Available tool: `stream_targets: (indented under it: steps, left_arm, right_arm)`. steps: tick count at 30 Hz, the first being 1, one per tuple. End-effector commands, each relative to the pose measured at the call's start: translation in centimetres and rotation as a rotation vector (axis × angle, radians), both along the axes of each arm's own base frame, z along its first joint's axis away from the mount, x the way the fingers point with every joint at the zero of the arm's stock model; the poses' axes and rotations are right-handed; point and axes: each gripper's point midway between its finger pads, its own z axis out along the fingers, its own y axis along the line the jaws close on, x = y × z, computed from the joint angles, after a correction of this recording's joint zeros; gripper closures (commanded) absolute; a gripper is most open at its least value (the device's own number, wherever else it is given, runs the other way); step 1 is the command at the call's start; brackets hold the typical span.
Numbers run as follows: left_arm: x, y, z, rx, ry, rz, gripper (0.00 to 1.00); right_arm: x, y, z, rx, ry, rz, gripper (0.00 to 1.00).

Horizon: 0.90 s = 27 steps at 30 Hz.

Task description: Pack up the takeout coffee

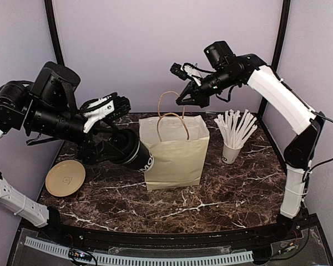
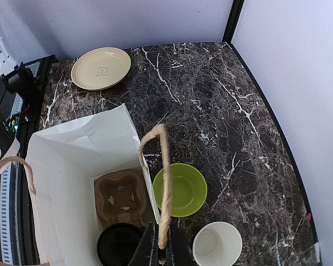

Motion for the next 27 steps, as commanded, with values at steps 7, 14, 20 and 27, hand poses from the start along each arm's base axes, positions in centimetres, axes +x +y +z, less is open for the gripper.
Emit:
stream_targets:
  steps: [7, 14, 20, 27]
  left_arm:
    - [4.2, 2.1, 8.9, -0.166, -0.311, 0.193, 0.44]
    - [5.0, -0.2, 10.8, -0.231, -0.387, 0.159, 0.44]
    - [4.5, -2.3, 9.9, -0.231, -0.354, 0.089, 0.44]
    - [3.5, -4.9, 8.1, -0.233, -0.293, -0.010, 0.44]
  right_arm:
    - [-3.4, -2.0, 4.4, 0.081, -0.057, 0.011, 1.00]
    - [-4.9, -2.8, 3.5, 0.073, -0.053, 0.020, 1.00]
    - [-6.0, -3.3, 3.3, 0.082, -0.044, 0.028, 1.00]
    - [-7.5, -4.0, 3.5, 0.098, -0.027, 0.048, 1.00]
